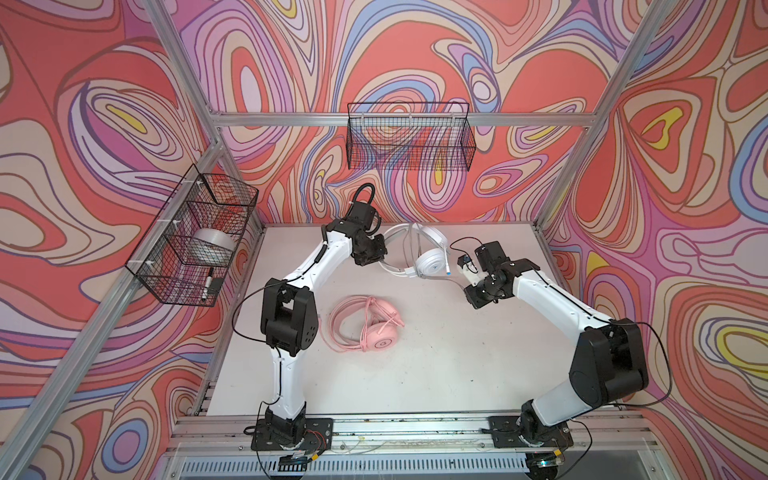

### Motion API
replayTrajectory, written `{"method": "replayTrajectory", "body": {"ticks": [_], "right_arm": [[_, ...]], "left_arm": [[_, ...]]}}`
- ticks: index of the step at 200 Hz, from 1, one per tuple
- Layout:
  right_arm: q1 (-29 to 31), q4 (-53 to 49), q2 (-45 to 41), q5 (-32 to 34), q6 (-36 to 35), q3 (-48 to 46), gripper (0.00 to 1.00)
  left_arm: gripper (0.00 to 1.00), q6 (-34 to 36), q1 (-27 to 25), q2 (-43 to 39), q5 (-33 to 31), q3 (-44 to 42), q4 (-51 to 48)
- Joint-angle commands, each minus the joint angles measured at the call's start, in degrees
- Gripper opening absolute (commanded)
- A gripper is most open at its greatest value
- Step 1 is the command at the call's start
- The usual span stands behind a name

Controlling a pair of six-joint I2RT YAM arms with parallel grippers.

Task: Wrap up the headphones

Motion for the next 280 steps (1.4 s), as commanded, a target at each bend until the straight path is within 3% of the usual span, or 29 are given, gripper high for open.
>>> {"method": "replayTrajectory", "body": {"ticks": [1, 80, 115, 145, 170, 202, 240, 260, 280], "right_arm": [[1.9, -4.6, -5.0, -2.4, 0.4, 0.0, 0.0], [5.2, -20.7, -12.1, -7.5, -10.8, 10.0, 0.0], [5.6, -23.1, -14.5, -15.1, -15.0, 12.5, 0.0], [5.6, -22.9, -15.3, -14.3, -14.9, 13.4, 0.0], [5.4, -16.8, -16.6, -8.4, -9.8, 9.8, 0.0], [3.9, -7.4, -18.6, -5.6, -3.5, 3.2, 0.28], [-2.9, -6.0, -13.3, -6.8, 8.7, 2.6, 0.35], [-3.2, -6.0, -11.0, -5.6, 13.8, 1.1, 0.5], [-3.2, -2.2, -10.4, -6.9, 18.2, -3.6, 0.51]], "left_arm": [[0.0, -2.0, 0.4, 0.2, -1.8, 1.6, -0.3], [0.0, -2.1, 0.5, 0.8, -5.4, 0.4, -0.7], [0.0, -2.0, 0.5, 1.8, -5.8, 1.0, -0.9], [0.0, -1.7, 0.4, 2.1, -5.9, 1.4, -1.2], [0.0, -1.5, 0.4, 2.6, -5.7, 1.3, -1.4], [0.0, -1.2, 0.5, 2.6, -5.6, 0.5, -1.4], [0.0, -0.5, 0.5, 2.3, -6.1, 0.2, -1.6], [0.0, -0.3, 0.5, 2.3, -6.0, -0.3, -1.6], [0.0, -0.6, 0.6, 2.4, -5.8, -0.6, -1.2]]}}
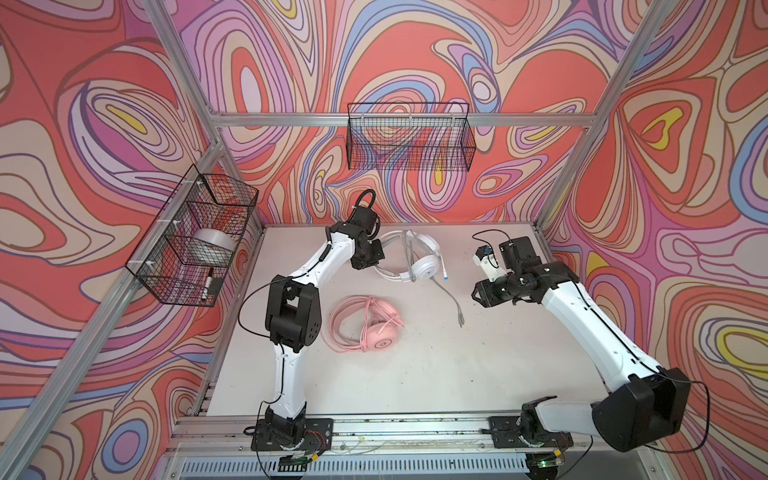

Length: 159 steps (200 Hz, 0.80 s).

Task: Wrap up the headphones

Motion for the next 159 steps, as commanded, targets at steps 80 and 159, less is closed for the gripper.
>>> {"method": "replayTrajectory", "body": {"ticks": [80, 159], "right_arm": [[0.2, 15.6, 7.8, 3.2, 19.7, -12.7, 0.57], [3.4, 18.3, 20.3, 6.4, 23.7, -9.8, 0.52]], "left_arm": [[0.0, -0.5, 0.4, -0.3, 1.1, -1.1, 0.9], [0.0, -0.3, 0.4, -0.3, 1.1, -1.6, 0.9]]}}
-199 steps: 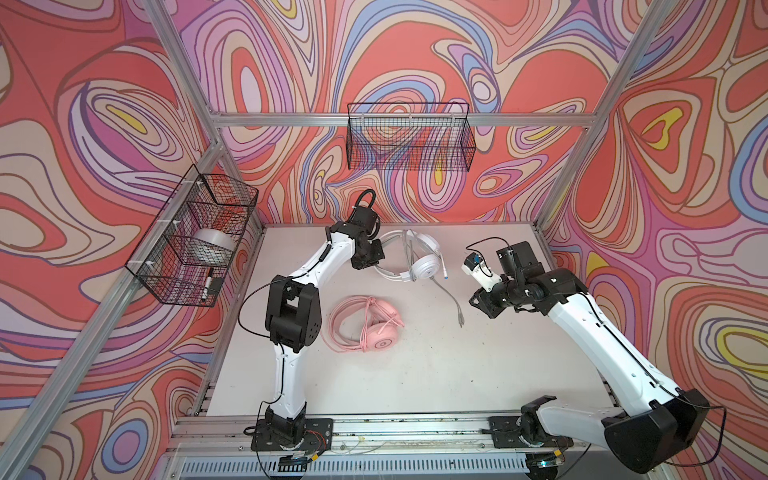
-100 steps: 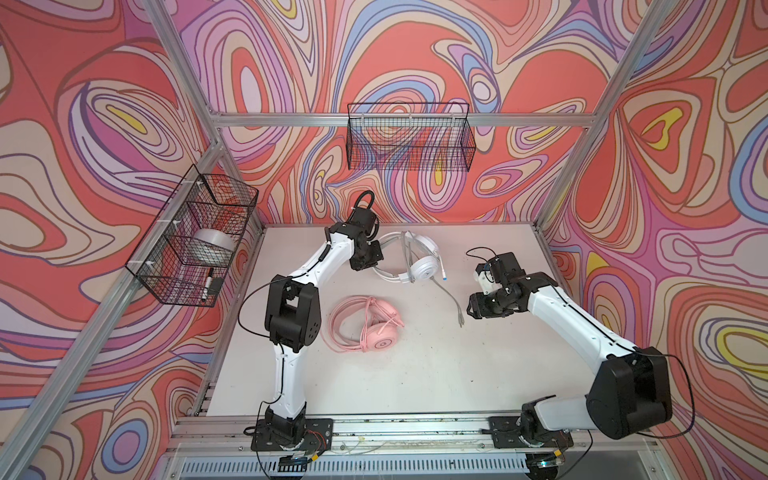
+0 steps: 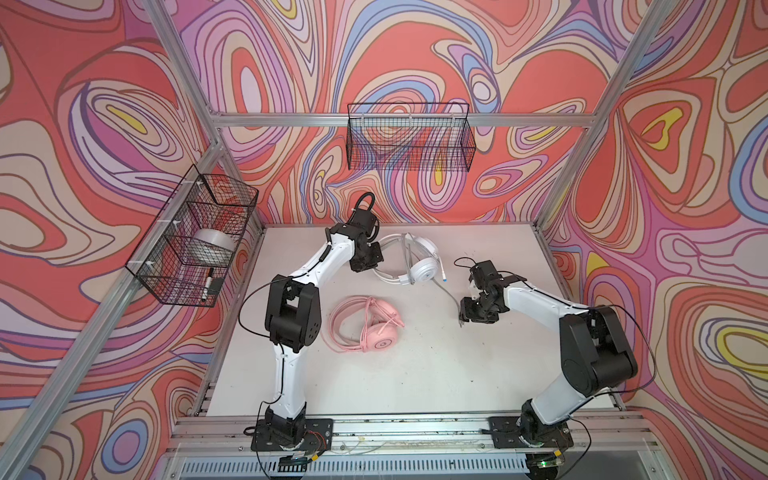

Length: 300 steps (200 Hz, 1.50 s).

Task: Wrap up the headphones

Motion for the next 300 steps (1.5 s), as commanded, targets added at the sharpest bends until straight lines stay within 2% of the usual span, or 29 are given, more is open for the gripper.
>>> {"method": "replayTrajectory", "body": {"ticks": [1, 34, 75, 107, 182, 212, 226, 254, 300], "right_arm": [[1.1, 2.2, 2.3, 2.6, 2.4, 1.8, 0.52], [2.9, 1.7, 5.6, 6.2, 2.8, 3.2, 0.47], [4.0, 1.2, 9.5, 8.6, 3.2, 4.7, 0.37], [4.5, -0.4, 10.7, 7.9, 3.4, 4.8, 0.27], [4.5, -8.1, 11.2, 5.2, 1.9, 6.1, 0.3], [4.5, -8.1, 11.2, 5.0, 1.4, 6.4, 0.29], [4.5, -7.5, 11.8, 5.1, 1.3, 6.6, 0.27], [4.5, -5.2, 12.2, 3.9, 1.5, 6.4, 0.14], [4.5, -4.5, 10.9, 4.8, 1.0, 5.9, 0.08]], "left_arm": [[0.0, -0.3, 0.3, -0.3, 1.2, -0.4, 1.1], [0.0, -0.1, 0.3, -0.4, 1.1, -0.6, 0.9], [0.0, -0.1, 0.3, -0.5, 1.2, -0.9, 1.0], [0.0, -0.1, 0.3, -0.6, 1.1, -1.0, 0.9], [0.0, 0.0, 0.3, -0.7, 1.5, -1.1, 0.9], [0.0, 0.0, 0.3, -0.9, 1.2, -1.2, 0.8], [0.0, 0.0, 0.3, -0.9, 1.4, -1.2, 0.9], [0.0, 0.0, 0.3, -0.9, 1.2, -1.4, 0.8], [0.0, 0.0, 0.3, -0.7, 1.3, -1.4, 1.0]]}}
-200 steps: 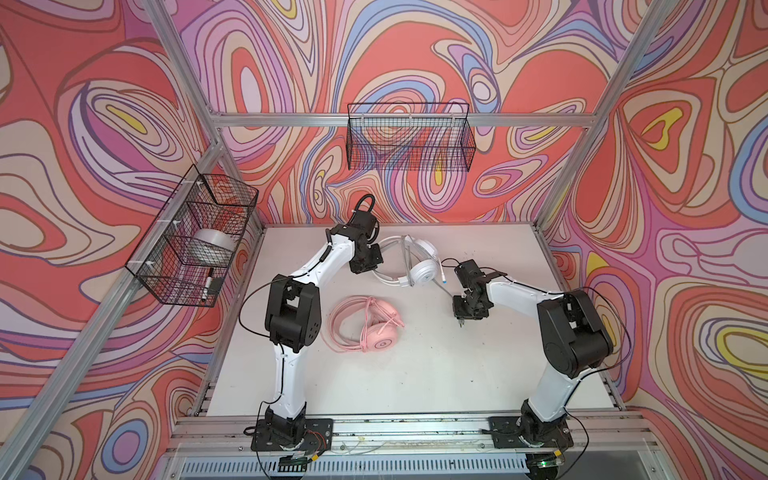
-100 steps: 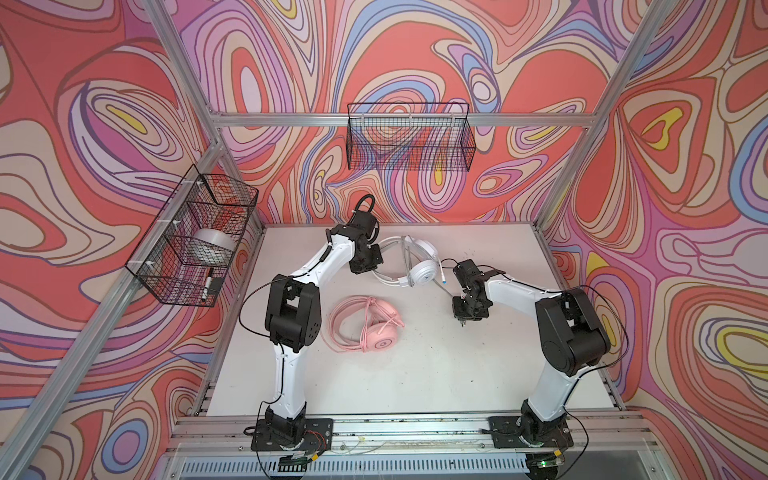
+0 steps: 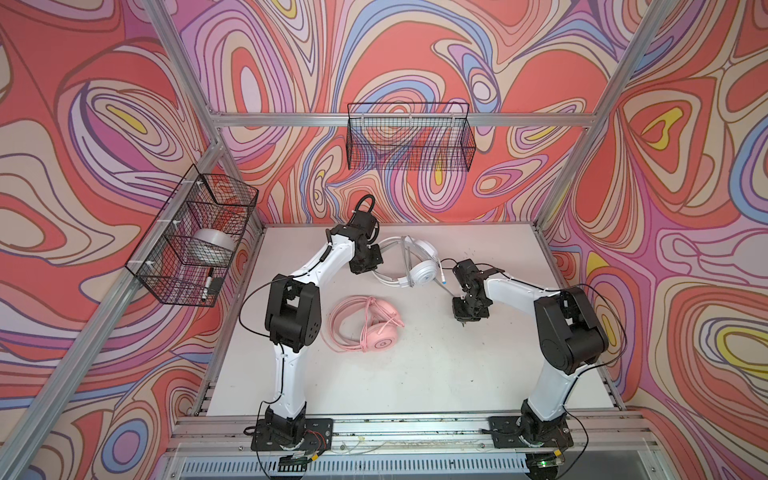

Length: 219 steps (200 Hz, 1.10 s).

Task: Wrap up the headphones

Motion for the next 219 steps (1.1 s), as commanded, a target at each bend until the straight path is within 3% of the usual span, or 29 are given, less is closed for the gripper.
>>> {"method": "replayTrajectory", "body": {"ticks": [1, 37, 64, 219], "right_arm": [[0.5, 0.5, 1.6, -1.3, -0.4, -1.8, 0.08], [0.5, 0.1, -1.6, -0.2, -2.4, -2.0, 0.0], [0.5, -0.9, -5.8, -0.1, -6.4, -1.9, 0.0], [5.2, -15.1, -23.2, -11.8, -30.8, 2.8, 0.0]], "left_arm": [[0.0, -0.2, 0.3, -0.7, 1.4, -0.2, 1.0], [0.0, -0.4, 0.3, -0.6, 1.5, -0.2, 1.1], [0.0, -0.5, 0.3, -0.3, 1.5, -0.2, 1.2], [0.0, -1.9, -0.6, 4.5, 1.2, 7.2, -0.4]]}}
